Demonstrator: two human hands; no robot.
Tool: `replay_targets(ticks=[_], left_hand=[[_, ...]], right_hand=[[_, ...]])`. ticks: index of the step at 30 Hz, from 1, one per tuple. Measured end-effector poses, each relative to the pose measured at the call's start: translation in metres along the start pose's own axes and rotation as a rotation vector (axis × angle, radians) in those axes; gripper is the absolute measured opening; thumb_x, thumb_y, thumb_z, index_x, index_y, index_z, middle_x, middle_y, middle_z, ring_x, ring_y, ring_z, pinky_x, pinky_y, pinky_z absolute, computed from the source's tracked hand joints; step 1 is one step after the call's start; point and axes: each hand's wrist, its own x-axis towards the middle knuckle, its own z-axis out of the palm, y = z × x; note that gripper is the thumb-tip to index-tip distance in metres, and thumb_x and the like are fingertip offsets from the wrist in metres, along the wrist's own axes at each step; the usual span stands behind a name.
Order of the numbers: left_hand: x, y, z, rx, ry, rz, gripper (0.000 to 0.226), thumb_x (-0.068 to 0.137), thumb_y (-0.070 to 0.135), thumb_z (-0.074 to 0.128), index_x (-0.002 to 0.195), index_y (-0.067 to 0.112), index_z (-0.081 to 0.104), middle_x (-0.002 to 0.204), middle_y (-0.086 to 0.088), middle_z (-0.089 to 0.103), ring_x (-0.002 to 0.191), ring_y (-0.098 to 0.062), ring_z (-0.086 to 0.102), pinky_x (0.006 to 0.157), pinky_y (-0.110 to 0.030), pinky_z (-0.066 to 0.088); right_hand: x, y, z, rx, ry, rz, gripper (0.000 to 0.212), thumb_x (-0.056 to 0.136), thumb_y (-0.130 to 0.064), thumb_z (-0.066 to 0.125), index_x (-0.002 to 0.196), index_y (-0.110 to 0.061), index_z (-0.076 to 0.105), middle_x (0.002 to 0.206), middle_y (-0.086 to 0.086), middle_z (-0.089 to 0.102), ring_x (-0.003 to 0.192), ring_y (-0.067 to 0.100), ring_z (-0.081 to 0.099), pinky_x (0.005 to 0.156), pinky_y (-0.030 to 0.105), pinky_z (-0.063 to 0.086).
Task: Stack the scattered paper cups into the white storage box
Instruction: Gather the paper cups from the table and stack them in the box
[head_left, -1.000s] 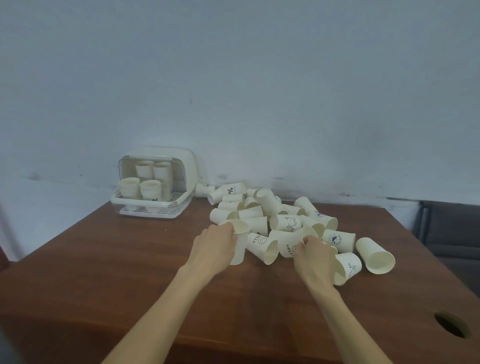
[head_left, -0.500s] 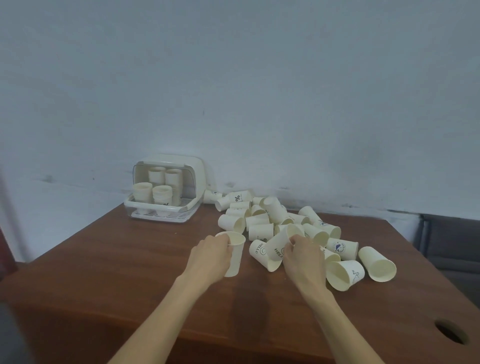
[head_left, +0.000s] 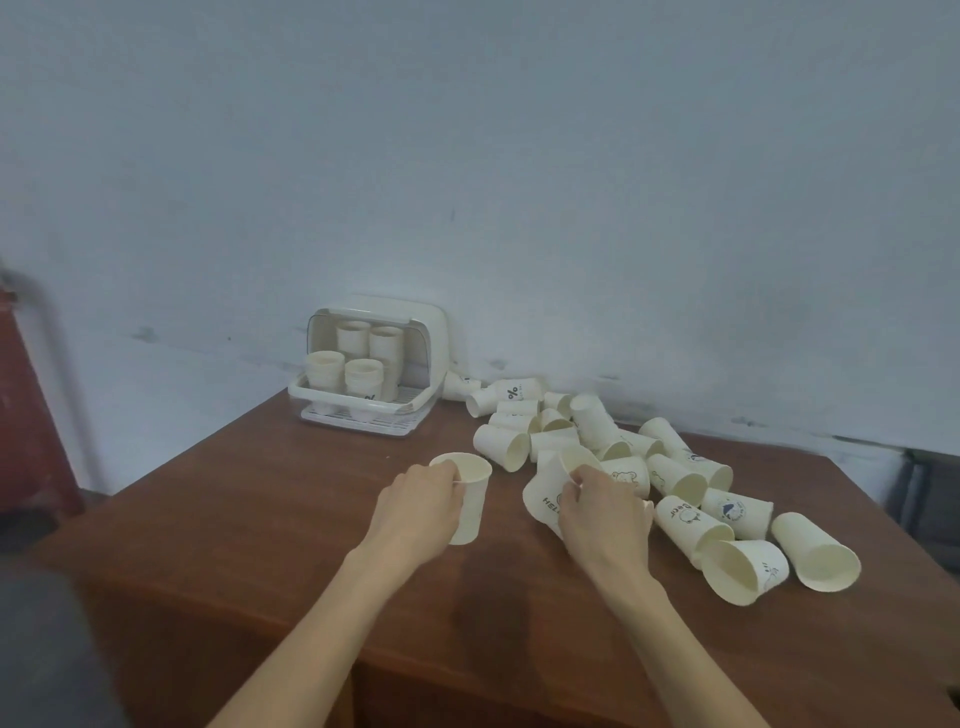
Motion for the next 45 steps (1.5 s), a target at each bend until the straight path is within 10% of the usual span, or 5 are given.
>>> replay_targets(ticks=[45], left_hand=[[0.174, -0.230, -0.021, -0.152, 0.110, -0.058, 0.019, 0.100, 0.030, 0.038, 0.098, 0.020, 0.054, 0.098, 0.000, 0.066, 0.088, -0.026, 0.056, 0.069, -0.036, 0.044]], right_hand=[[0.114, -0.208, 0.173, 0.054, -0.025, -0.098, 0.028, 0.094, -0.024, 0.040, 0.113, -0.021, 0.060, 0.099, 0.012, 0.069, 0.090, 0.037, 0.057, 0.071, 0.038, 0.039]])
